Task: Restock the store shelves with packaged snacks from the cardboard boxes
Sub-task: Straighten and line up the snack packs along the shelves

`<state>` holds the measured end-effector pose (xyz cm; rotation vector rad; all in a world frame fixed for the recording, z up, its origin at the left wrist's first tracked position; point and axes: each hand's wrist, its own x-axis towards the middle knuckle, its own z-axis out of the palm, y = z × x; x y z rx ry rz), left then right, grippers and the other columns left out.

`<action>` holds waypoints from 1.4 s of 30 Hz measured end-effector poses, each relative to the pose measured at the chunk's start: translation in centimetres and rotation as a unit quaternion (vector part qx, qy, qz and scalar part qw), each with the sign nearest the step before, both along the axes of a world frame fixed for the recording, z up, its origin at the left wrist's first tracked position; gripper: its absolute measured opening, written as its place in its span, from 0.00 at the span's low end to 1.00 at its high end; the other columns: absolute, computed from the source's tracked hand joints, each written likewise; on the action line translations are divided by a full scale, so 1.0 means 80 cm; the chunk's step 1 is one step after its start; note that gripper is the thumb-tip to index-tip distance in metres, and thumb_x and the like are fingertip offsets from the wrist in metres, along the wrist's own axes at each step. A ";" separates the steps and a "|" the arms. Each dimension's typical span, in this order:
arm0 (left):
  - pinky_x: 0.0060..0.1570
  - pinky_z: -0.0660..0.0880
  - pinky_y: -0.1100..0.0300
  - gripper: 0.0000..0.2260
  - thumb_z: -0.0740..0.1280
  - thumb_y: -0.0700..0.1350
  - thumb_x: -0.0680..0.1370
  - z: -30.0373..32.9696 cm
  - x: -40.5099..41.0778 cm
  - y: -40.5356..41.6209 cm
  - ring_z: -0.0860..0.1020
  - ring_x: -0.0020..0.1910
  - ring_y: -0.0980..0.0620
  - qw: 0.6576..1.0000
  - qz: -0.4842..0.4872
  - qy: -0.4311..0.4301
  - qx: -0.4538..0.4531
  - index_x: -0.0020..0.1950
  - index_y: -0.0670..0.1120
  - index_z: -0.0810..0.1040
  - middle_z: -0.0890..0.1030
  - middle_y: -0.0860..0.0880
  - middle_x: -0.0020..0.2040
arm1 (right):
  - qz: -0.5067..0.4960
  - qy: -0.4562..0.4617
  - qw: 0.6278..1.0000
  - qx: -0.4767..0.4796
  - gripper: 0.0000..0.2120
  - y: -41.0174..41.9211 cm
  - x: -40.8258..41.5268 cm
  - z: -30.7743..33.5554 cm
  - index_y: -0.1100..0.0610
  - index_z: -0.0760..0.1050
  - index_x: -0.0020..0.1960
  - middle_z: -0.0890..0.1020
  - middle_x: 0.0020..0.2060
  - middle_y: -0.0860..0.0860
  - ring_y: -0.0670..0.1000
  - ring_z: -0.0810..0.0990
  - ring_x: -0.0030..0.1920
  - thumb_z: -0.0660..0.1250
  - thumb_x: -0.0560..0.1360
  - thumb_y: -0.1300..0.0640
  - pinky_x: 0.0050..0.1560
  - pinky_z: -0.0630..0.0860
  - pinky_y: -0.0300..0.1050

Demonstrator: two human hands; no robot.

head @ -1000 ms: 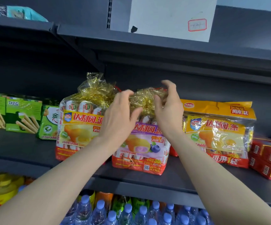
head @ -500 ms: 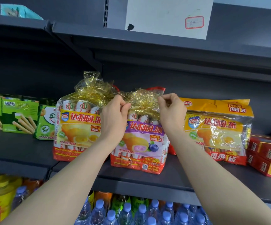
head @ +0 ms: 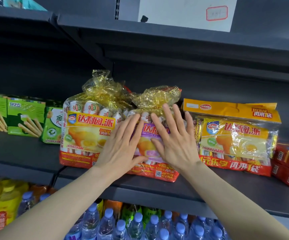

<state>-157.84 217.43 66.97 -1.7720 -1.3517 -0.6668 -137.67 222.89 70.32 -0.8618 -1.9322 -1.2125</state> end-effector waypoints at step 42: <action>0.52 0.70 0.54 0.24 0.64 0.68 0.74 0.132 -0.186 -0.010 0.70 0.54 0.51 0.925 -0.142 -0.343 0.075 0.61 0.53 0.76 0.75 0.53 0.51 | -0.048 0.221 0.941 -0.252 0.19 -0.036 -0.231 0.151 0.59 0.69 0.73 0.77 0.66 0.59 0.63 0.73 0.66 0.56 0.84 0.58 0.66 0.70 0.61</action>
